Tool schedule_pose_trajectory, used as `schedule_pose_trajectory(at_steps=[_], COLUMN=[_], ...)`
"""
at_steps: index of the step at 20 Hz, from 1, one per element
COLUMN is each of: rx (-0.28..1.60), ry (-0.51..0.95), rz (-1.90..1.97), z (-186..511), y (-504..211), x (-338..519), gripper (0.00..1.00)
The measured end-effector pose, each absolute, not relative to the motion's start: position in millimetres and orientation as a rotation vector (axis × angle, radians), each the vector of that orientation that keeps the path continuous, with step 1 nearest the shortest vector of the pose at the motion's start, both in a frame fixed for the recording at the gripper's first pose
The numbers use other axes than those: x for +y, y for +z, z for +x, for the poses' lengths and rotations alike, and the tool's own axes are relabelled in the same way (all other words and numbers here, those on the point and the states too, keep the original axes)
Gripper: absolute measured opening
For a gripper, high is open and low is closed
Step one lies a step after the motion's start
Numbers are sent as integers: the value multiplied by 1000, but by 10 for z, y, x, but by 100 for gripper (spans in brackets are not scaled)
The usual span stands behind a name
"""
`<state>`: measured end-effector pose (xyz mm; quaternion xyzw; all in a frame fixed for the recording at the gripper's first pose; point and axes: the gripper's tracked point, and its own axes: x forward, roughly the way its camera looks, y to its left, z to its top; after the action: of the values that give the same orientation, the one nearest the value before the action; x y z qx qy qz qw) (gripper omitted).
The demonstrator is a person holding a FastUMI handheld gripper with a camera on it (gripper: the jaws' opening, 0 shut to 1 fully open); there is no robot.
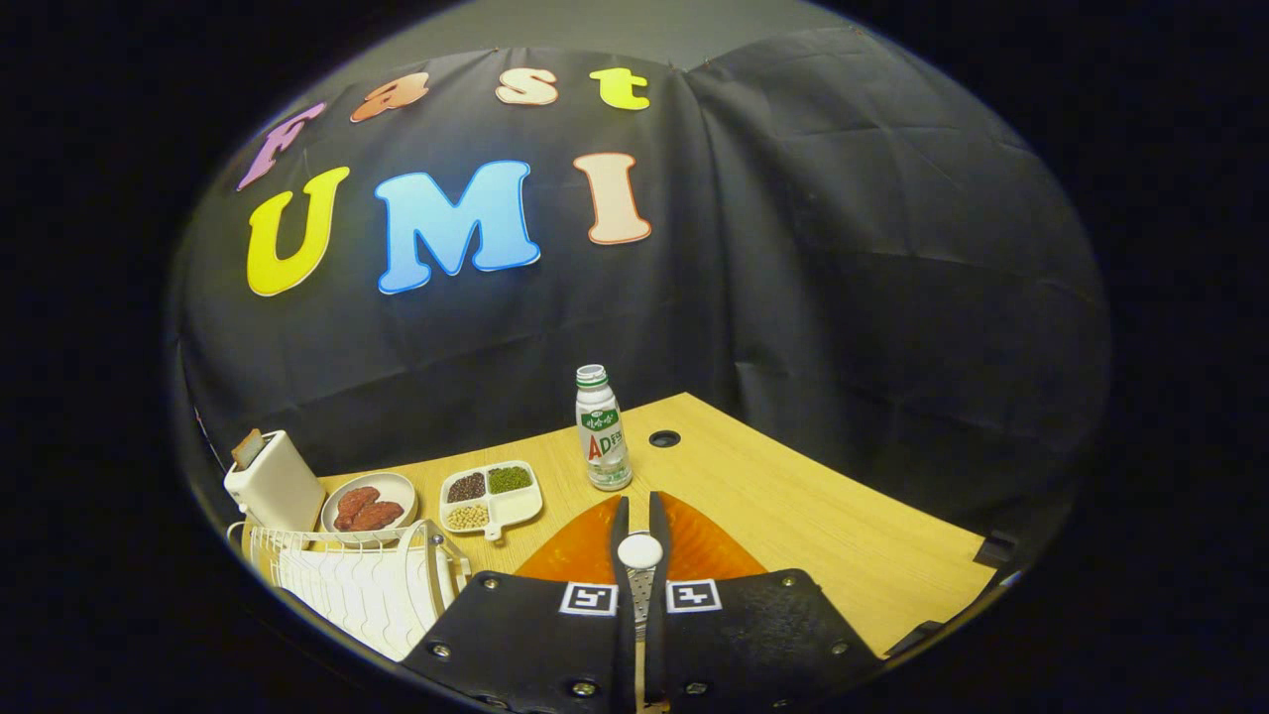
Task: Take the plate from the dish rack, then take the spoon from the basket and place it into the plate.
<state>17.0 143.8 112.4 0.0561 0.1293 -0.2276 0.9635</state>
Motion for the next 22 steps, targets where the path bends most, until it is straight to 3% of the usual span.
schedule_pose_trajectory(at_steps=[4,10,22], rx=[230,182,311], ry=[-388,-138,271], rz=[8,-48,-96], z=[13,-223,-1125], y=[1537,1968,1409], x=[1783,2913,4790], gripper=[4,4,4])
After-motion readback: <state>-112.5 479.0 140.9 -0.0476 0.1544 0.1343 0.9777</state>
